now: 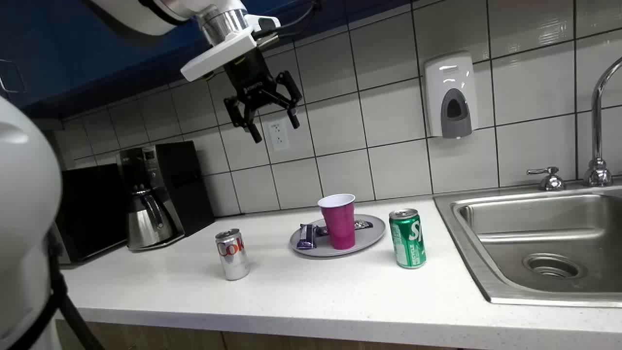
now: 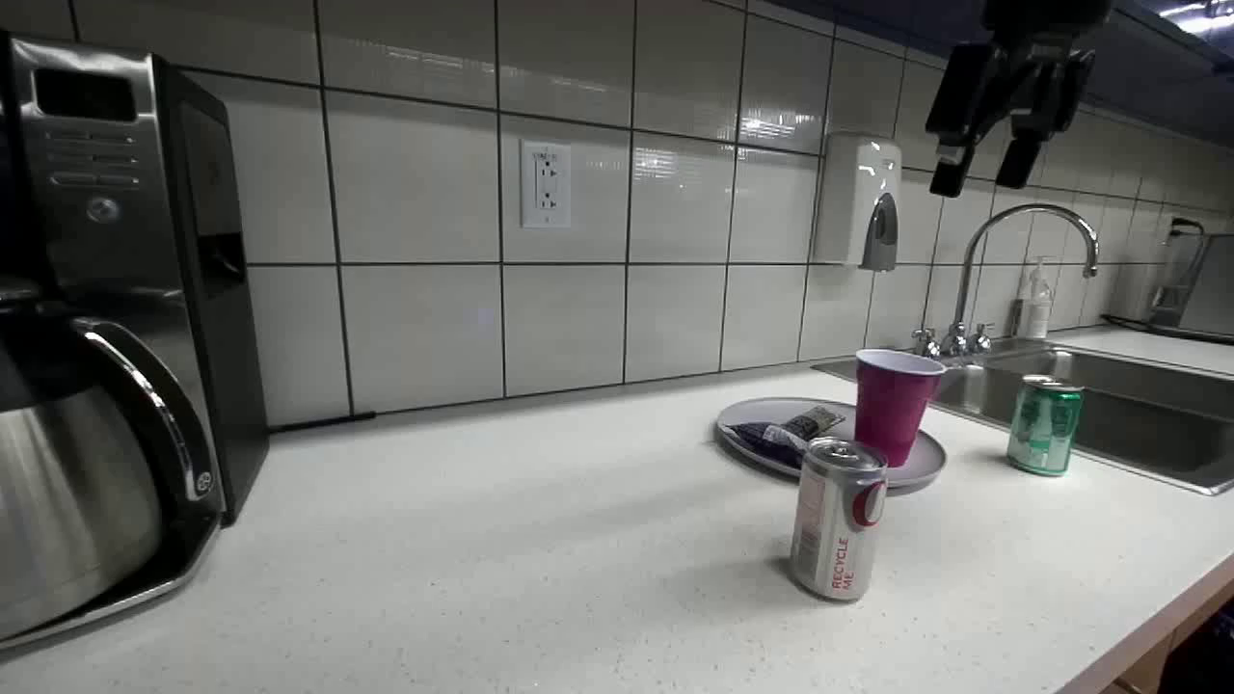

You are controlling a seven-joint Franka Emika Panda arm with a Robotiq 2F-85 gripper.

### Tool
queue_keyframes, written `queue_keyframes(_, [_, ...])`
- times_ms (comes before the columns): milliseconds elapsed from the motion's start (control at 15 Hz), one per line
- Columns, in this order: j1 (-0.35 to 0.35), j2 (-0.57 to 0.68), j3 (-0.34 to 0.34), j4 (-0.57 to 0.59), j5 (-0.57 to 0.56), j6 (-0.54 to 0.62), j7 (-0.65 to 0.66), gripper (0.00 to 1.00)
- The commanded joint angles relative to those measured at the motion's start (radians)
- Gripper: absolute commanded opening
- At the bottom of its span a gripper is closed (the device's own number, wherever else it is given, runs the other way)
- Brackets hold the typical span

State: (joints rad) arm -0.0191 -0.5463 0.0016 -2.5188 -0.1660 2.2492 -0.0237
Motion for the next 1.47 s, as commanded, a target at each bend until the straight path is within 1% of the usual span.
queue_keyframes(0, [-0.002,0.000,0.003,0.001,0.002,-0.002,-0.001,1.00])
queue_keyframes(333, [-0.002,0.000,0.003,0.001,0.002,-0.002,-0.001,1.00])
queue_keyframes(533, [-0.018,0.004,0.011,-0.015,-0.031,0.037,0.008,1.00])
queue_keyframes(733, [-0.036,0.017,0.017,-0.049,-0.068,0.128,0.031,1.00])
queue_keyframes(1067, [-0.065,0.063,0.008,-0.085,-0.084,0.278,0.041,1.00])
queue_keyframes(1400, [-0.081,0.154,-0.005,-0.067,-0.070,0.364,0.029,1.00])
